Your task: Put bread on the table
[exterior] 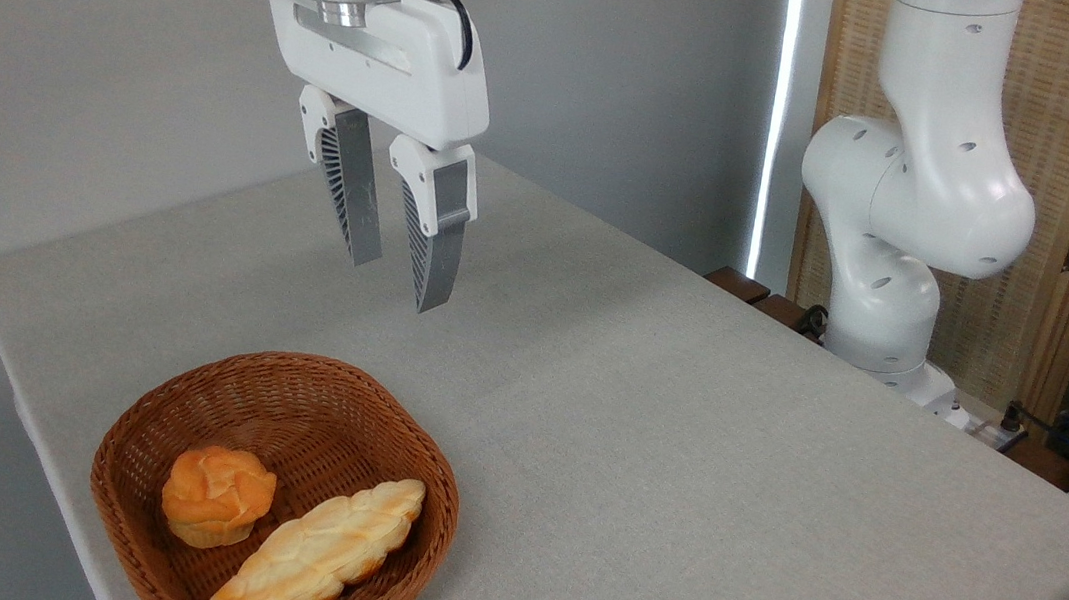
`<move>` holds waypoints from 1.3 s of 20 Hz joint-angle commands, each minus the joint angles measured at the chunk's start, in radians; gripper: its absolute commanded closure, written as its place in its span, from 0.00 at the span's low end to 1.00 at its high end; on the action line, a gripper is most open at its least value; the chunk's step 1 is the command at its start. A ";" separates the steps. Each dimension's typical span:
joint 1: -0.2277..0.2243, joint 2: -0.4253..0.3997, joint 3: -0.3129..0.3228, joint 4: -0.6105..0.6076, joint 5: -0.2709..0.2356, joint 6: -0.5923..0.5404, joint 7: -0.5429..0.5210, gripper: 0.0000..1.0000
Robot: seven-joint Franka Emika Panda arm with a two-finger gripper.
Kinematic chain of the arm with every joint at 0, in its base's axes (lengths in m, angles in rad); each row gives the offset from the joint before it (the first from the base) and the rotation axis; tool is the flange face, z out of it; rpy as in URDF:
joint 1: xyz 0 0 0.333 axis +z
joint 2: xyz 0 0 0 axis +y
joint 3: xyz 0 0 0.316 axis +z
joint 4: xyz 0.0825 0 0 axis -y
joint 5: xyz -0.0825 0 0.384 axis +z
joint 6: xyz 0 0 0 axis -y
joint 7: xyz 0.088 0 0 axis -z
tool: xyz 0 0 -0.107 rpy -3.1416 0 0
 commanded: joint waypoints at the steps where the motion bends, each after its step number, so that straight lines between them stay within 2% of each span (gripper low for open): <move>1: -0.001 0.002 0.008 0.012 -0.015 -0.022 0.001 0.00; 20: -0.001 0.003 0.006 0.006 -0.021 -0.003 0.001 0.00; 26: -0.001 -0.009 0.006 -0.032 -0.021 0.119 0.001 0.00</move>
